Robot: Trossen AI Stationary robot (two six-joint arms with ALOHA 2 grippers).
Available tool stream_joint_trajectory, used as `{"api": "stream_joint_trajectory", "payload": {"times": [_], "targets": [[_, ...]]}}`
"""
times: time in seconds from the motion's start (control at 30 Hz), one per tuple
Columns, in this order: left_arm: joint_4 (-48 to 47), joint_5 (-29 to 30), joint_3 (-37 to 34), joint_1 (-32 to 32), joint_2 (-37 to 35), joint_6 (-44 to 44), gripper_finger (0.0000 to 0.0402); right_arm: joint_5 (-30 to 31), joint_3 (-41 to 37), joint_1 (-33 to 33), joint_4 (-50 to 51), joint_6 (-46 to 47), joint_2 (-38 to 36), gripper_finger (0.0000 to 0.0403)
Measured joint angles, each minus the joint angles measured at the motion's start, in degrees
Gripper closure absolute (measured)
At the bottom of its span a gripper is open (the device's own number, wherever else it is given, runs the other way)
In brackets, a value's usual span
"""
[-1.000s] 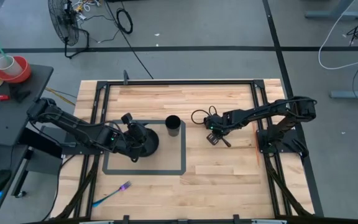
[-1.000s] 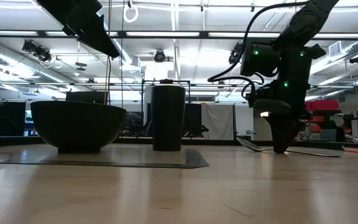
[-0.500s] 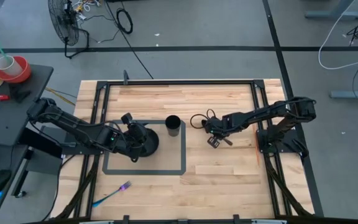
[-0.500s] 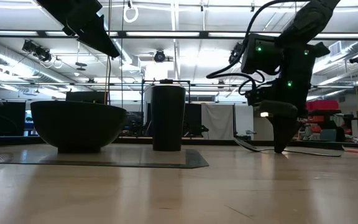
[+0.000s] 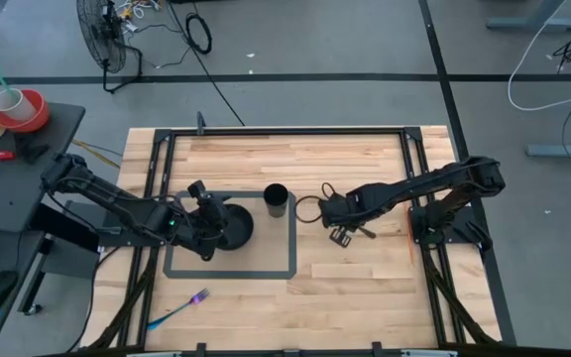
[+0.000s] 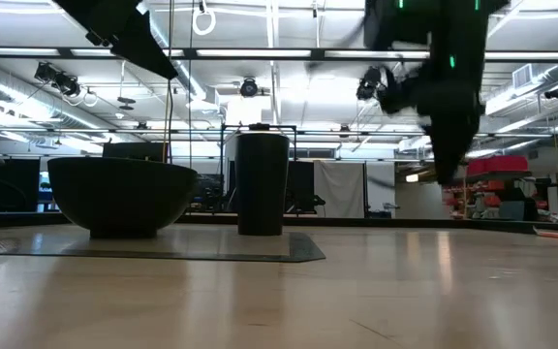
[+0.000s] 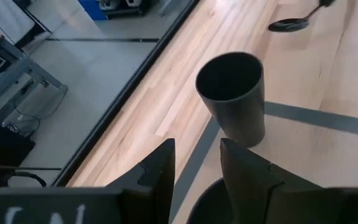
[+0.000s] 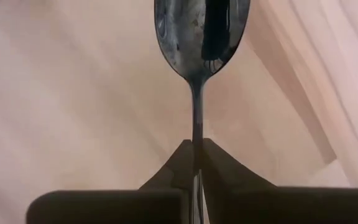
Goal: Pick & Place Utensil
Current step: Put the black spoon into the black bowl
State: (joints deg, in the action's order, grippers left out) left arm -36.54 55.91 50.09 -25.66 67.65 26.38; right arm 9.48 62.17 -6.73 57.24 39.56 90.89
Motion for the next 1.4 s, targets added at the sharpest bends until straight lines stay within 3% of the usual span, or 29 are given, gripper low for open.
{"api": "stream_joint_trajectory", "payload": {"times": [0.17,0.33,0.63,0.8,1.03,1.27,1.4], "targets": [[-1.21,2.27,0.0,-2.13,-1.75,-0.02,0.0268,0.01,9.45,-5.05,3.7,2.91,0.61,0.0385],[-3.28,2.4,0.0,-3.67,-3.93,-0.04,0.0268,0.86,20.08,-8.95,4.87,-0.22,6.12,0.0385],[-4.74,-8.46,0.0,-7.59,-7.9,-0.02,0.0268,-0.14,40.75,-8.1,8.43,-13.26,22.56,0.0385],[-0.61,-9.49,0.0,-10.85,-6.1,-2.38,0.0268,-0.61,49.77,-5.45,10.71,-13.7,29.01,0.0385],[11.22,-8.99,0.0,-13.18,2.71,-13.43,0.0268,-3.82,53.7,-2.28,10.08,-9.98,30.04,0.0385],[19.52,1.3,-0.03,-10.73,12.24,-20.92,0.0268,-8.51,54.86,-2.27,8.13,-10.16,30.05,0.0385],[26.21,2.83,-0.04,-8.78,15.09,-25.54,0.0266,-8.49,54.86,-2.2,7.6,-10.06,30.05,0.0385]]}}
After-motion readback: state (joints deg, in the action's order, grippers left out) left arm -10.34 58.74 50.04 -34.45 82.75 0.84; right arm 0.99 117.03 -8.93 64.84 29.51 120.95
